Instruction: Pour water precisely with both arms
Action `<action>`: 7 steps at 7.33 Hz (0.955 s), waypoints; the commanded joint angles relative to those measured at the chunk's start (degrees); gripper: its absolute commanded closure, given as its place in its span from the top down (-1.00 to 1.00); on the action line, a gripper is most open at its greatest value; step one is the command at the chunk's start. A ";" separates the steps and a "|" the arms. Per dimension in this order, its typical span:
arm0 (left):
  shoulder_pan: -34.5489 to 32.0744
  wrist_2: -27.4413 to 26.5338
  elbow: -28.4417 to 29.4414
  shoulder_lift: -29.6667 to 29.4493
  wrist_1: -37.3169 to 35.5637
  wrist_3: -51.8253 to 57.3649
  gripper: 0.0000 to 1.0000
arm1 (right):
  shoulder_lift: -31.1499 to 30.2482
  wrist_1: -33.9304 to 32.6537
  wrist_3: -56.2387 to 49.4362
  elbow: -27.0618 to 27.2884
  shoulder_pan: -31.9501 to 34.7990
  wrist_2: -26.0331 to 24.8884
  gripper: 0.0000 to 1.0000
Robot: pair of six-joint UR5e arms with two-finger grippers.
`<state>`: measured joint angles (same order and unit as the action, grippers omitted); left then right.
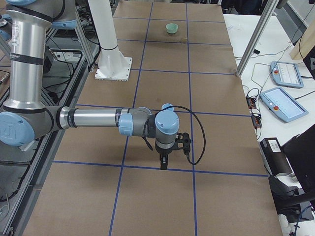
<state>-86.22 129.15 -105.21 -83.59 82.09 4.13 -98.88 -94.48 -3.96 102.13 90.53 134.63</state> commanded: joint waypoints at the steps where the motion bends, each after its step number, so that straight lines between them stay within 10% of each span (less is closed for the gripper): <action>1: -0.09 0.13 -0.69 1.57 0.35 0.00 1.00 | 0.01 0.09 0.35 0.26 0.00 0.11 1.00; 7: -0.18 0.30 -1.66 1.41 0.44 -0.61 1.00 | 0.01 0.09 0.36 0.44 0.08 0.02 1.00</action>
<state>-86.38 129.19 -106.11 -81.94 82.40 3.67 -98.94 -94.39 -3.66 102.45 90.58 134.68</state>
